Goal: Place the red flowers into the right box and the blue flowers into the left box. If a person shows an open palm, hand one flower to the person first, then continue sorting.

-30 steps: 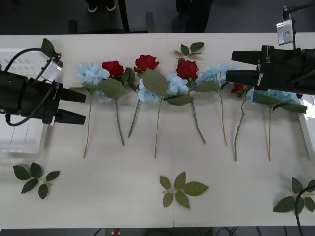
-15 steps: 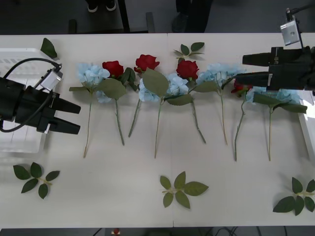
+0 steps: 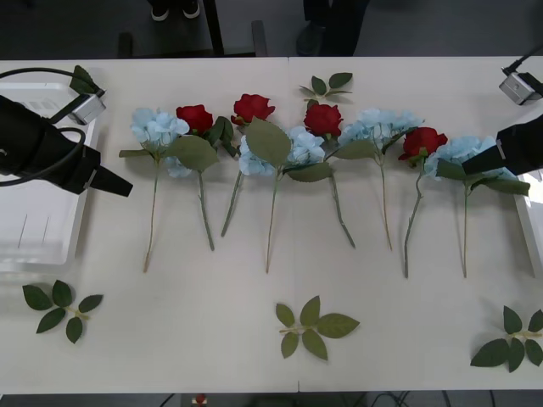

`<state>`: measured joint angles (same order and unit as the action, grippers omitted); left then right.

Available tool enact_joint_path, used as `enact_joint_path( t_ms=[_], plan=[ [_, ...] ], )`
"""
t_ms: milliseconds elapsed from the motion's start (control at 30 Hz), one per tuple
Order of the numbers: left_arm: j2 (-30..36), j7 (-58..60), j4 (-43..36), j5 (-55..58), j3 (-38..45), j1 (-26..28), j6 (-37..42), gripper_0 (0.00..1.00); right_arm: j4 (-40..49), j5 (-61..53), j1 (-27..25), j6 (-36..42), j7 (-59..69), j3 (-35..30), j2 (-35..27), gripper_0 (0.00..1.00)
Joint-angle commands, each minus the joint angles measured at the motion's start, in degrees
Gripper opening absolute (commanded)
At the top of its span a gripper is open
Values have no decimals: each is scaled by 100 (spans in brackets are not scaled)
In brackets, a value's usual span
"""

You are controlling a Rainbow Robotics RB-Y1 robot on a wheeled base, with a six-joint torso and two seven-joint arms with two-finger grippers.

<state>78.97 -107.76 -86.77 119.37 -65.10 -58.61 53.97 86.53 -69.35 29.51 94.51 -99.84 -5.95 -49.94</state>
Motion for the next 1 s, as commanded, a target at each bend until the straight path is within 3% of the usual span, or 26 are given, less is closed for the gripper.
enact_joint_path(
  t_ms=[33, 167, 267, 400, 700, 1000],
  plan=[
    [-180, 1486, -305, -1328, 261, -265, -1, 100, 198, 344, -446, 200, 606, -583, 37, 95],
    [-400, 3208, -534, -2348, 261, -371, 228, 100, 1006, 924, -1123, -64, 896, -785, 204, 95],
    [-611, 4562, -683, -3025, 261, -459, 553, 100, 1718, 1486, -1808, -723, 1274, -785, 521, 95],
    [-918, 5810, -753, -3745, 332, -520, 1028, 100, 1991, 2268, -2362, -1532, 1423, -688, 1145, 95],
    [-1542, 7155, -868, -5099, 376, -476, 1704, 100, 2061, 3710, -2502, -1945, 1449, -495, 2050, 95],
    [-2105, 7524, -551, -5925, 376, -221, 1581, 100, 1621, 4615, -2019, -2393, 1942, -3, 2111, 95]
  ],
)
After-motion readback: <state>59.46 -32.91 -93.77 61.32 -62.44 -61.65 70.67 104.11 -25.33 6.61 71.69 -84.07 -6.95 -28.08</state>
